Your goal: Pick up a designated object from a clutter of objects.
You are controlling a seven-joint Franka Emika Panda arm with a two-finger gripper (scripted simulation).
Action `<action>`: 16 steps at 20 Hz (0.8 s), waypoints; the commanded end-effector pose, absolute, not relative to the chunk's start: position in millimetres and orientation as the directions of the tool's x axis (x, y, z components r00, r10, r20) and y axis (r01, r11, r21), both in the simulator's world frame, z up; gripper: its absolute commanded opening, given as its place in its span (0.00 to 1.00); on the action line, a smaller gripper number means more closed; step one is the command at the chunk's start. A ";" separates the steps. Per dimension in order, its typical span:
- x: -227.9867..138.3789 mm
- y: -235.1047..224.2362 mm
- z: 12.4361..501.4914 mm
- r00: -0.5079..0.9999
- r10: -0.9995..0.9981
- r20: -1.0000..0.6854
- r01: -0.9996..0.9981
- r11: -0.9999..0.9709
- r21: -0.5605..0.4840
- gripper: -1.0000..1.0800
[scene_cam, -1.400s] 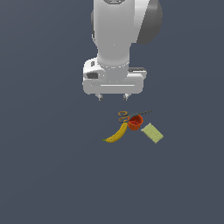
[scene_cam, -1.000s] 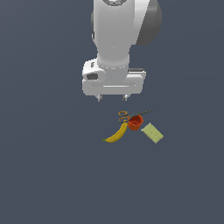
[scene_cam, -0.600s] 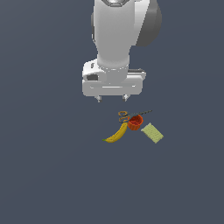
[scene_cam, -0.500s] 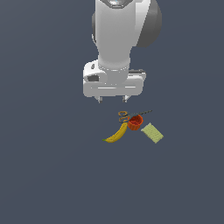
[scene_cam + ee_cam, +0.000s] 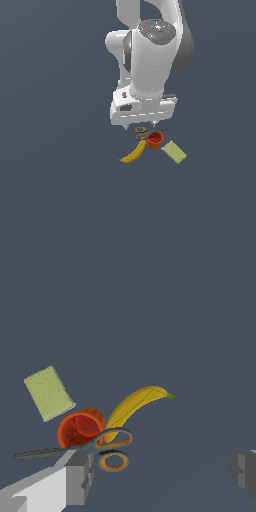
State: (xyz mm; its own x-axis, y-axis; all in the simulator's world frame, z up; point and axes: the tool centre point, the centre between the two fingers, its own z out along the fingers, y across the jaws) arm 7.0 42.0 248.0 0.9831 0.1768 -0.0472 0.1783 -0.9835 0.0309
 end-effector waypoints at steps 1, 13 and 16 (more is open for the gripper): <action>11.2 60.7 228.9 0.973 0.226 -0.045 0.228 -0.973 0.035 0.96; 5.6 183.8 109.6 0.856 0.516 -0.019 0.516 -0.856 0.024 0.96; -1.5 205.6 89.1 0.828 0.561 -0.012 0.561 -0.828 0.015 0.96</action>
State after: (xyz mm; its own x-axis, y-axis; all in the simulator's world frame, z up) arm 1.7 194.6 99.4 0.8427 0.5381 -0.0177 0.5383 -0.8425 0.0194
